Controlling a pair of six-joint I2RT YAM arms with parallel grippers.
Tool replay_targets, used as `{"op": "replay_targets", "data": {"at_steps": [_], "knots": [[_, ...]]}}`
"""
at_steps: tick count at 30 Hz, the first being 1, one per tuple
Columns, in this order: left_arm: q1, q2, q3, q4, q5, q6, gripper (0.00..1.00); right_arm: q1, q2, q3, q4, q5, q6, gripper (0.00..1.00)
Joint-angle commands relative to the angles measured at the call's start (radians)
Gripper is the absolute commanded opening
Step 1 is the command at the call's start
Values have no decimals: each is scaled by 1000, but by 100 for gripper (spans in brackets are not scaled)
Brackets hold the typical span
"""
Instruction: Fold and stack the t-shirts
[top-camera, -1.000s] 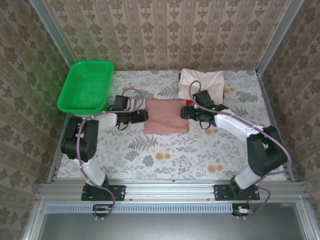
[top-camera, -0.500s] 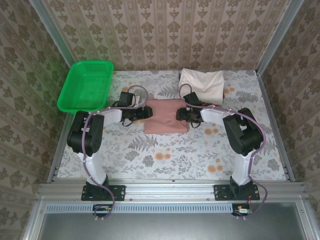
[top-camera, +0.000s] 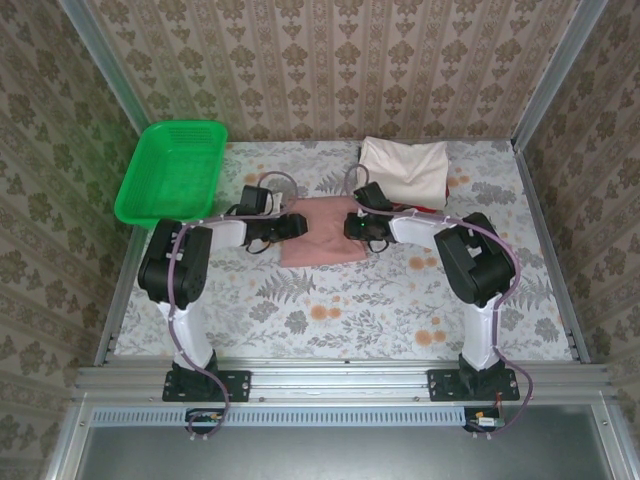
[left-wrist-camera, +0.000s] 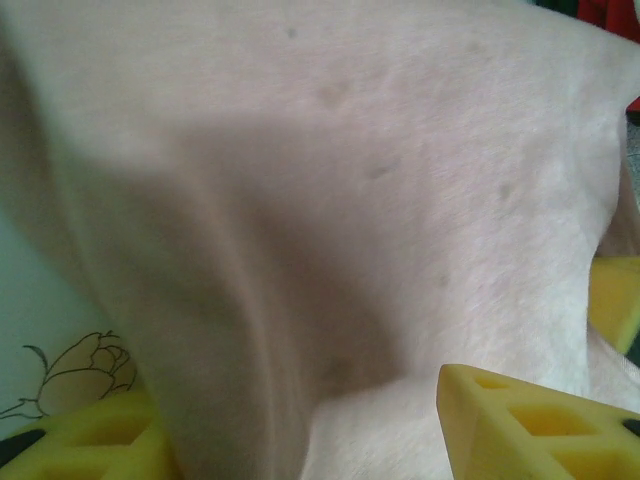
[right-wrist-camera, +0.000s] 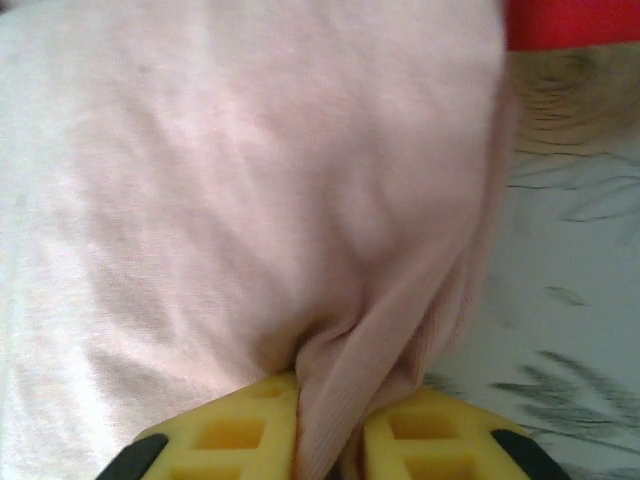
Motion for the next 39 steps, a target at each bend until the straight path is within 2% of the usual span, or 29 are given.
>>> {"op": "replay_targets", "data": {"at_steps": [1, 5, 8, 18, 22, 28, 31, 33, 39], "knots": [[29, -40, -39, -1, 29, -19, 60, 44, -47, 85, -71, 47, -62, 14], [77, -75, -67, -2, 32, -23, 61, 91, -44, 235, -220, 174, -189, 5], [117, -107, -86, 1, 33, -27, 68, 111, -18, 351, -326, 244, -264, 0], [199, -150, -93, -47, 34, -3, 71, 109, 70, 674, -517, 358, -428, 0], [214, -150, -100, -49, 37, 4, 71, 81, 149, 890, -615, 396, -418, 0], [238, -141, -110, -56, 48, 22, 71, -30, 250, 1199, -777, 401, -309, 0], [253, -129, -117, -51, 57, 26, 71, -99, 216, 1190, -783, 343, -248, 0], [260, -115, -119, -45, 63, 28, 71, -149, 173, 1118, -758, 297, -214, 0], [264, -68, -113, -28, 84, 25, 71, -312, 13, 727, -559, 123, -134, 0]]}}
